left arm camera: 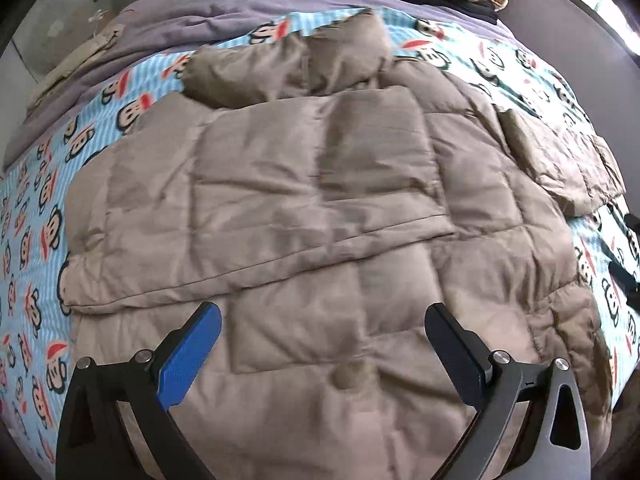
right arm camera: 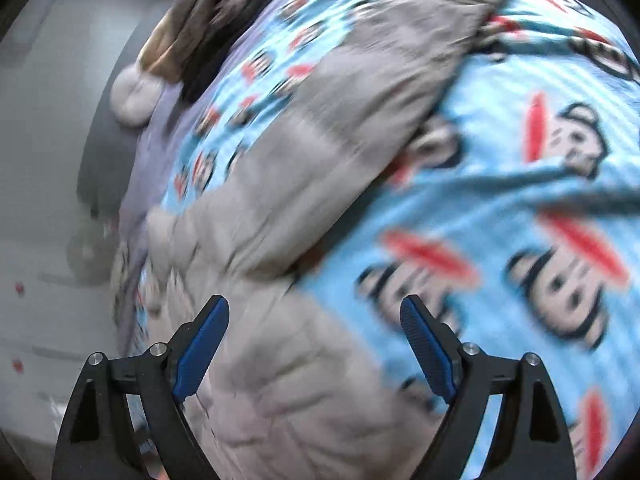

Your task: Fold large clothes

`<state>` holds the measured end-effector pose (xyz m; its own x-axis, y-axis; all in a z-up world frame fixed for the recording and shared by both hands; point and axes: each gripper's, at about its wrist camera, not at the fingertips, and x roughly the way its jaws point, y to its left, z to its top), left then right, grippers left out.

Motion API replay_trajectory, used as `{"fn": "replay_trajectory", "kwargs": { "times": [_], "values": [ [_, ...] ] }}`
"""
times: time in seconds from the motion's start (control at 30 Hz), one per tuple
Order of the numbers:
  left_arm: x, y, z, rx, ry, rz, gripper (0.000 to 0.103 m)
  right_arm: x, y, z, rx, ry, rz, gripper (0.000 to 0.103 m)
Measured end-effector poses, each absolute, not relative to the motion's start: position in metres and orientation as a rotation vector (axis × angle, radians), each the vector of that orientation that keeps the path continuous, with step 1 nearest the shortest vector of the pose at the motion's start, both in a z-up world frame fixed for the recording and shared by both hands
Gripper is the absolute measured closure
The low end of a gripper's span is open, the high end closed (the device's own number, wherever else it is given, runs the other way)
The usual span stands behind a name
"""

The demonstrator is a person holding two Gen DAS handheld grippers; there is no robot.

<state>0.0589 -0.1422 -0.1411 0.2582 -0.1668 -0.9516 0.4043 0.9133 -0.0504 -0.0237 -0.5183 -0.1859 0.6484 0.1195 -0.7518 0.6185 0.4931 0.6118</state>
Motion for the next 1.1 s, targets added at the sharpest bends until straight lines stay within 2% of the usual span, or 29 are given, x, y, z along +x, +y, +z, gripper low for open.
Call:
{"fn": "replay_trajectory", "kwargs": {
  "times": [0.3,0.67,0.73,0.77,0.8,0.87,1.1],
  "values": [
    [0.049,-0.184,-0.14,0.21,1.285,-0.369,0.001,-0.026,-0.65,-0.203,1.273,0.694,-0.393,0.013],
    [0.048,-0.202,-0.14,0.187,1.292,-0.306,0.001,0.016,-0.738,-0.233,1.523,0.496,-0.334,0.013],
    [0.05,-0.2,-0.141,0.178,1.298,-0.296,0.001,0.019,-0.744,-0.236,1.574,0.461,-0.316,0.024],
    [0.051,-0.198,-0.142,0.175,1.304,-0.287,0.001,0.022,-0.746,-0.238,1.593,0.456,-0.302,0.045],
    [0.051,-0.197,-0.143,0.176,1.308,-0.277,0.001,0.021,-0.744,-0.239,1.606,0.46,-0.287,0.072],
    [0.053,-0.192,-0.144,0.167,1.314,-0.276,0.001,0.027,-0.744,-0.238,1.607,0.471,-0.254,0.091],
    [0.058,-0.159,-0.144,0.094,1.313,-0.232,0.001,0.064,-0.705,-0.176,1.391,0.474,-0.033,0.091]
  ]
}}
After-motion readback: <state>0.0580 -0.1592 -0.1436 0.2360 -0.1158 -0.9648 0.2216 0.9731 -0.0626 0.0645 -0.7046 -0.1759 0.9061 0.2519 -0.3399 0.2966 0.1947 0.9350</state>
